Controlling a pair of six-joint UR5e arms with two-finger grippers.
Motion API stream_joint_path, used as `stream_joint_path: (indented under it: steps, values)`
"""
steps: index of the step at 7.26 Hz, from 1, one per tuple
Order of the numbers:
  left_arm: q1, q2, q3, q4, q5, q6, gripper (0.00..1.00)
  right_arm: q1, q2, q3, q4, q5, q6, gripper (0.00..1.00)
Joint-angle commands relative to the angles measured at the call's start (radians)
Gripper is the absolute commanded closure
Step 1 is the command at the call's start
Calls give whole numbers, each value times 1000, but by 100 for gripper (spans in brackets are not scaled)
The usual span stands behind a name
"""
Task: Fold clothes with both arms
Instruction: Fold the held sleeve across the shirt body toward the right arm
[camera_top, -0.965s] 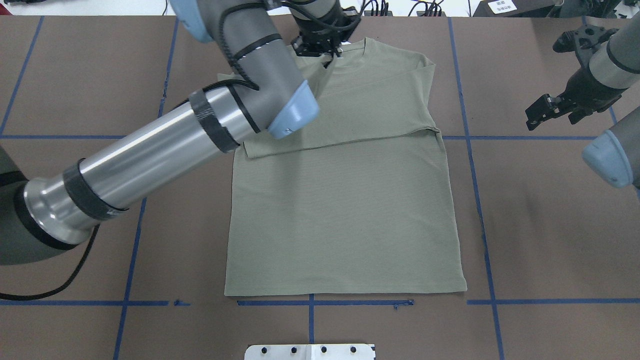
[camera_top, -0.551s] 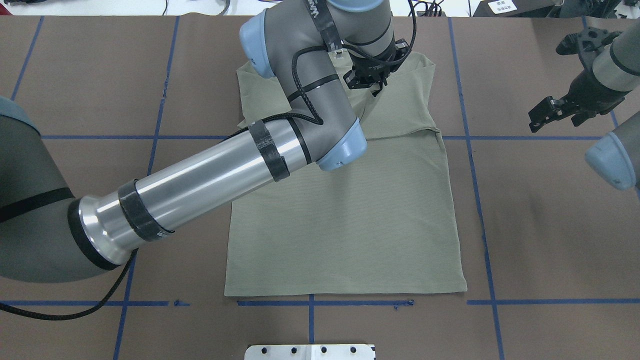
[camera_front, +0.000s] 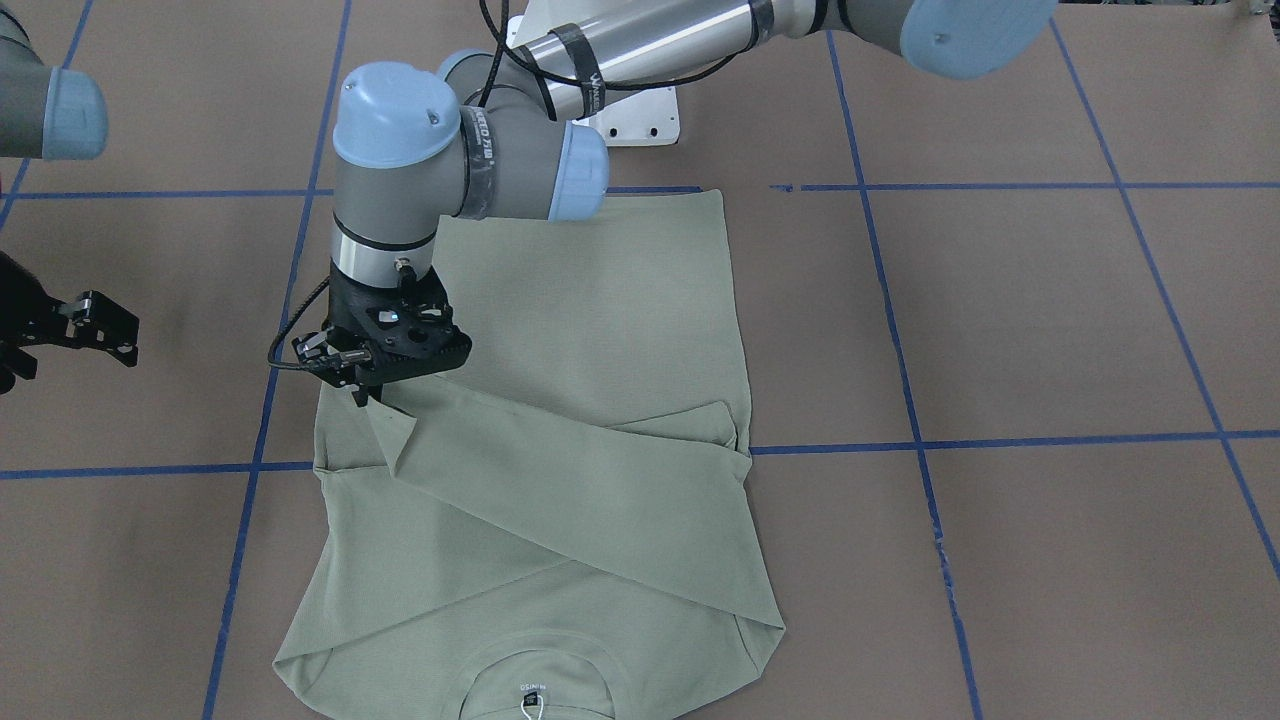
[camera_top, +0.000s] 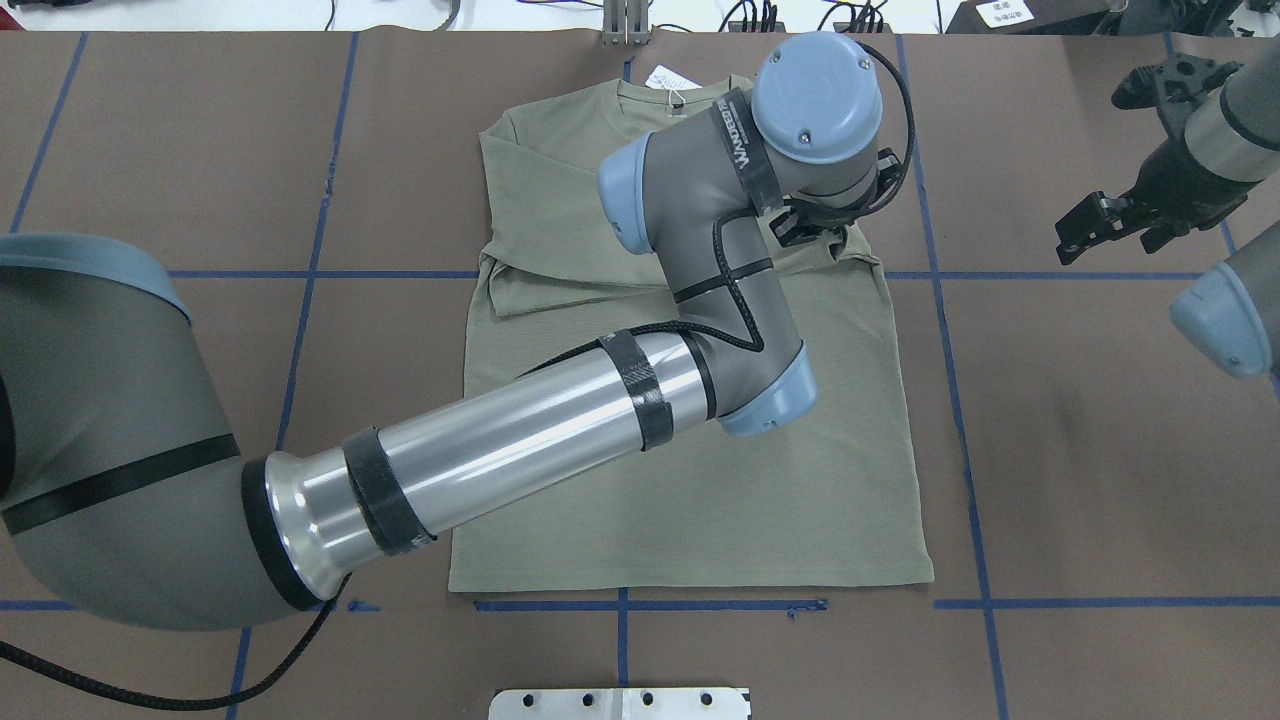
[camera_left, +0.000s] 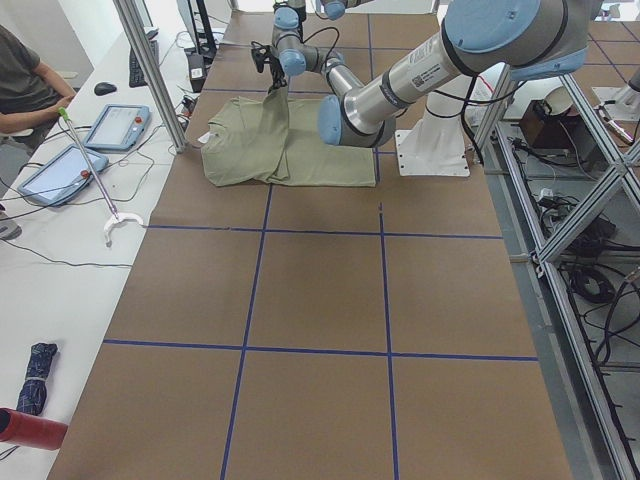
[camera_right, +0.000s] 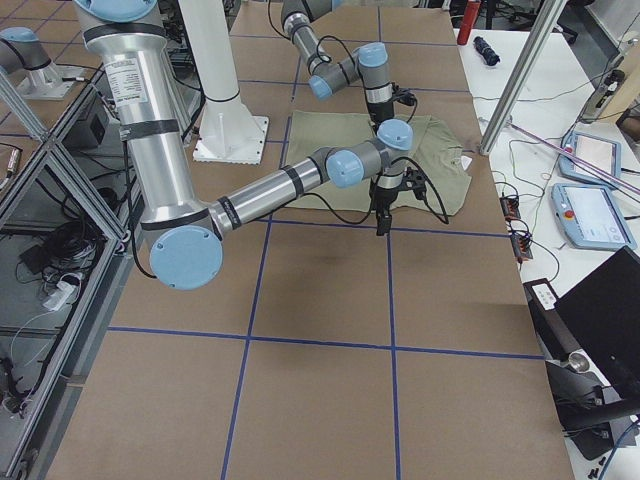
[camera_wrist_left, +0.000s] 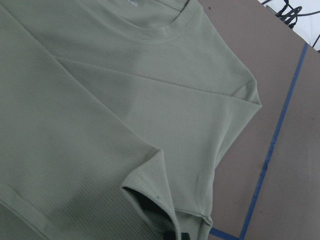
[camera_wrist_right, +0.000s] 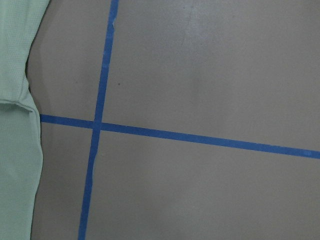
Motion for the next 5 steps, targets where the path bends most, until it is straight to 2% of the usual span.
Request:
stream_joint_path:
  steps: [1,2,3,4,5]
  values:
    - [28,35,12,-147,34,120,0,-1,6,0,0,1,5,0]
    - [26,134,-117,-170,42,209,0,-2,6,-1,5,1,5,0]
    - [19,207,-206,-137,24,247,0,-2,6,0,5,4,3,0]
    - [8,215,-248,-36,-2,346,0,-2,6,-12,6,14,6,0]
    - [-3,311,-396,67,3,401,0,-3,5,-6,8,11,6,0]
